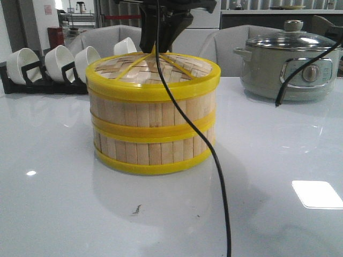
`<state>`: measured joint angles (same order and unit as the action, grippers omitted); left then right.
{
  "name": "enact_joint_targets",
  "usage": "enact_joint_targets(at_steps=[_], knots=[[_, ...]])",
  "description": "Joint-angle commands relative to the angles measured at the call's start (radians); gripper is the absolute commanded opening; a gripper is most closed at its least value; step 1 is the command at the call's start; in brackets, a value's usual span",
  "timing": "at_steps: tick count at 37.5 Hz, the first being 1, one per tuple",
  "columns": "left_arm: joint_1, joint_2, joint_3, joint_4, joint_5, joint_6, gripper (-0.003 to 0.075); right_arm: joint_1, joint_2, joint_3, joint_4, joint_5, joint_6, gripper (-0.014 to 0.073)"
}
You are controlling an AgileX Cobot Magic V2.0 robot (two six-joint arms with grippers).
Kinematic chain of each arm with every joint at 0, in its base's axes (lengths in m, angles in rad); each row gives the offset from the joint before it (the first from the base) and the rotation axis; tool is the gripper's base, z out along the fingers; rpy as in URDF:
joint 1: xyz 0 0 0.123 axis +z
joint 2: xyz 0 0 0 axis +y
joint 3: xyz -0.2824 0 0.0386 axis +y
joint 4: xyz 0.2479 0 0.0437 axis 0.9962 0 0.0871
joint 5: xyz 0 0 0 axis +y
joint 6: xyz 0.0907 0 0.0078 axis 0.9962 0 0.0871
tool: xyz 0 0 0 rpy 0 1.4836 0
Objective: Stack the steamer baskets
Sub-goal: 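Lower the lid onto the top basket and release it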
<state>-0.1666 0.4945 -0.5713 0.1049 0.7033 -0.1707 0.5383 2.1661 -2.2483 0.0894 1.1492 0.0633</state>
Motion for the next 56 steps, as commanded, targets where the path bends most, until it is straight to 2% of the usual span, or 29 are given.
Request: enact_joint_targets(at_steps=[1, 32, 35, 41, 43, 49, 56], knots=[[0.002, 0.003, -0.029, 0.001, -0.080, -0.009, 0.0087, -0.001, -0.058, -0.037, -0.005, -0.057, -0.012, 0.0056], [0.002, 0.003, -0.029, 0.001, -0.080, -0.009, 0.0086, -0.003, -0.036, -0.037, -0.005, -0.088, -0.012, 0.0070], [0.002, 0.003, -0.029, 0.001, -0.080, -0.009, 0.0087, -0.003, -0.036, -0.037, -0.007, -0.099, -0.012, 0.0150], [0.002, 0.003, -0.029, 0.001, -0.080, -0.009, 0.0086, -0.003, -0.038, -0.037, -0.020, -0.123, -0.012, 0.0448], [0.002, 0.003, -0.029, 0.001, -0.080, -0.009, 0.0087, -0.003, -0.041, -0.037, -0.026, -0.132, -0.012, 0.0498], [0.002, 0.003, -0.029, 0.001, -0.080, -0.009, 0.0086, -0.003, -0.067, -0.038, -0.063, -0.160, -0.012, 0.0475], [0.002, 0.003, -0.029, 0.001, -0.080, -0.009, 0.0086, -0.044, -0.155, -0.020, -0.107, -0.180, -0.012, 0.0384]])
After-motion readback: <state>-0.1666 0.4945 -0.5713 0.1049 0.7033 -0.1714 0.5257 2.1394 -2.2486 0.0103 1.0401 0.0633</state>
